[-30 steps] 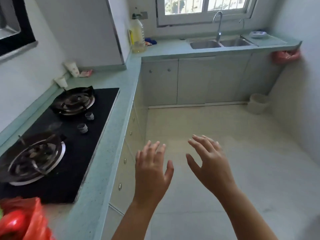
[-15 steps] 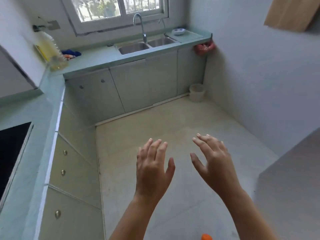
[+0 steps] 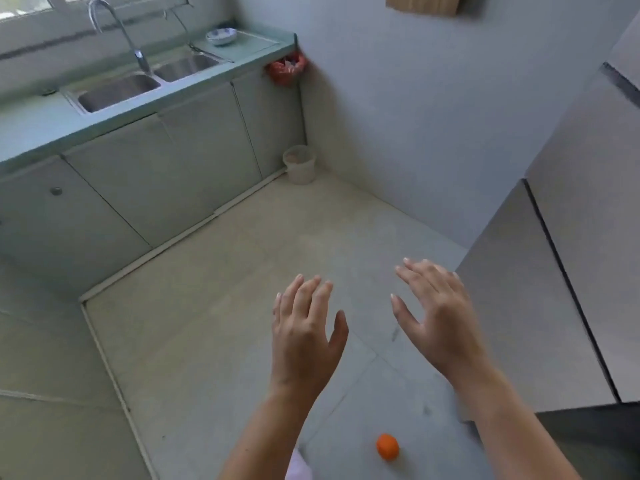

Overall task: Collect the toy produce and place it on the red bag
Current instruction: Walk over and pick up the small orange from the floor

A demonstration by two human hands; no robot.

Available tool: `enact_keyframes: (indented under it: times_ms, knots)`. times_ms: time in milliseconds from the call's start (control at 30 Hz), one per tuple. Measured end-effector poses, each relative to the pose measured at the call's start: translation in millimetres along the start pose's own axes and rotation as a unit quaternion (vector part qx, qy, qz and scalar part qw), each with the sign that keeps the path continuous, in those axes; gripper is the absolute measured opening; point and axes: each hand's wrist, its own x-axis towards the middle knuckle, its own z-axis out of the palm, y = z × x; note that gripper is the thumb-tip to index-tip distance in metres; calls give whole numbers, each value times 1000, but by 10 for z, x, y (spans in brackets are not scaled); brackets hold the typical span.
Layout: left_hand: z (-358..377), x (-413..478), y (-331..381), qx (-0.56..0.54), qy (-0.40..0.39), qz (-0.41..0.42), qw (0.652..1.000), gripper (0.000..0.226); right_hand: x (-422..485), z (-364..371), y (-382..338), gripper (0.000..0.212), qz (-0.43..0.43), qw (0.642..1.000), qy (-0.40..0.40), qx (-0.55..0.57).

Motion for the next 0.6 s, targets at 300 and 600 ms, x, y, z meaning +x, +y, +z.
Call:
enact_keyframes:
  times_ms: [300, 600]
  knots:
    - [534, 637, -158, -85, -84, 126, 985, 34, 93, 28, 222, 41, 131, 986, 67, -83]
    - [902, 1012, -298, -162, -168, 241, 942, 35, -155, 77, 79, 39, 269, 940, 133, -163]
